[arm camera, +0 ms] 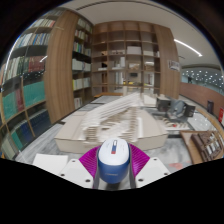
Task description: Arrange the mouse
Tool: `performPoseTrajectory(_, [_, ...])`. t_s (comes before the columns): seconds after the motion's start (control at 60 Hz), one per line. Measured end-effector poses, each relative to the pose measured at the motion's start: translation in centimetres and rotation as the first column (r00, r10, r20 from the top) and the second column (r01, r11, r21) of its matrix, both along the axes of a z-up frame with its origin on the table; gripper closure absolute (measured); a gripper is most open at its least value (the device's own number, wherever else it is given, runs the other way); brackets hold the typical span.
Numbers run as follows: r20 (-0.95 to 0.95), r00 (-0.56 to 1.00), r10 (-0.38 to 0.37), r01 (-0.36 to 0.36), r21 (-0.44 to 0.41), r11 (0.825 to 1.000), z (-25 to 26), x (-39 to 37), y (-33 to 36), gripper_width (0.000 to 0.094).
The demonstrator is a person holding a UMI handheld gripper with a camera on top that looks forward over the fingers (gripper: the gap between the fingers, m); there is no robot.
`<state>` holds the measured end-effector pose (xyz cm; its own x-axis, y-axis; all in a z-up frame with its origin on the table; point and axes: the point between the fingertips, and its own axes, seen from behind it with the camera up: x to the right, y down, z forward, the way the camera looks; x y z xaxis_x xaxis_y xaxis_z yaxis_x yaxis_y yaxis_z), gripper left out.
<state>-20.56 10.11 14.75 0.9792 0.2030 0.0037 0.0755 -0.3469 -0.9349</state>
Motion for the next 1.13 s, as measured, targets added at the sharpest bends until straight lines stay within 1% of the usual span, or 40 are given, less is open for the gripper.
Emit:
performPoseTrajectory(0.033, [0.004, 1.0, -0.023, 0.023, 0.002, 1.0, 0.8, 3.3, -0.1, 0.0528])
performPoseTrajectory(0.083, [-0.007, 0.998, -0.065, 0.065, -0.01, 0.998, 0.6, 8.0, -0.4, 0.0529])
performPoseTrajectory(0.167, [-0.036, 0.988, -0.152, 0.149, -0.083, 0.985, -2.9, 15.0, -0.9, 0.0531])
performPoseTrajectory(0.233, [-0.002, 0.98, -0.197, 0.195, -0.145, 0.97, -6.9, 18.6, -1.6, 0.0532])
performPoseTrajectory(0.333, [0.011, 0.977, -0.213, 0.21, -0.21, 0.955, -12.2, 21.3, -2.0, 0.0531])
performPoseTrajectory(0.417, [-0.012, 0.973, -0.23, 0.22, -0.247, 0.944, -14.4, 22.1, -2.1, 0.0532])
performPoseTrajectory(0.483, [0.021, 0.97, -0.242, 0.239, -0.267, 0.934, -15.9, 23.1, -2.2, 0.0522])
performPoseTrajectory(0.517, [0.019, 0.972, -0.234, 0.232, -0.237, 0.943, -15.5, 23.2, -1.8, 0.0525])
performPoseTrajectory(0.533, [0.022, 0.972, -0.234, 0.232, -0.246, 0.941, -15.8, 23.3, -1.9, 0.052])
performPoseTrajectory(0.55, [0.016, 0.972, -0.235, 0.232, -0.241, 0.942, -15.7, 23.2, -1.8, 0.0505])
performPoseTrajectory(0.567, [0.015, 0.972, -0.234, 0.231, -0.245, 0.942, -15.7, 23.2, -1.8, 0.0471])
performPoseTrajectory(0.583, [0.014, 0.973, -0.23, 0.226, -0.252, 0.941, -15.8, 23.1, -1.9, 0.0472])
performPoseTrajectory(0.683, [0.048, 0.976, -0.212, 0.217, -0.273, 0.937, -15.8, 23.5, -1.9, 0.0364])
performPoseTrajectory(0.7, [0.054, 0.976, -0.212, 0.219, -0.28, 0.935, -15.8, 23.6, -2.0, 0.0386])
performPoseTrajectory(0.733, [0.064, 0.974, -0.216, 0.225, -0.302, 0.926, -15.8, 23.8, -2.4, 0.017])
performPoseTrajectory(0.767, [0.065, 0.974, -0.218, 0.228, -0.316, 0.921, -15.5, 24.0, -3.1, 0.0038])
performPoseTrajectory(0.783, [0.06, 0.973, -0.221, 0.229, -0.315, 0.921, -15.3, 24.1, -3.3, 0.0082])
performPoseTrajectory(0.833, [0.042, 0.974, -0.221, 0.223, -0.304, 0.926, -13.9, 24.0, -4.7, 0.0113])
performPoseTrajectory(0.9, [0.019, 0.977, -0.213, 0.21, -0.282, 0.936, -12.1, 23.9, -7.1, 0.0103])
performPoseTrajectory(0.917, [0.01, 0.977, -0.213, 0.207, -0.277, 0.938, -11.5, 24.0, -7.9, 0.0065])
performPoseTrajectory(0.933, [0.003, 0.977, -0.212, 0.205, -0.273, 0.94, -11.1, 24.1, -8.6, 0.0101])
performPoseTrajectory(0.983, [-0.015, 0.978, -0.209, 0.198, -0.263, 0.944, -10.2, 24.4, -10.8, 0.0099])
performPoseTrajectory(1.133, [-0.047, 0.962, -0.269, 0.253, -0.224, 0.941, -9.4, 27.9, -17.1, 0.0097])
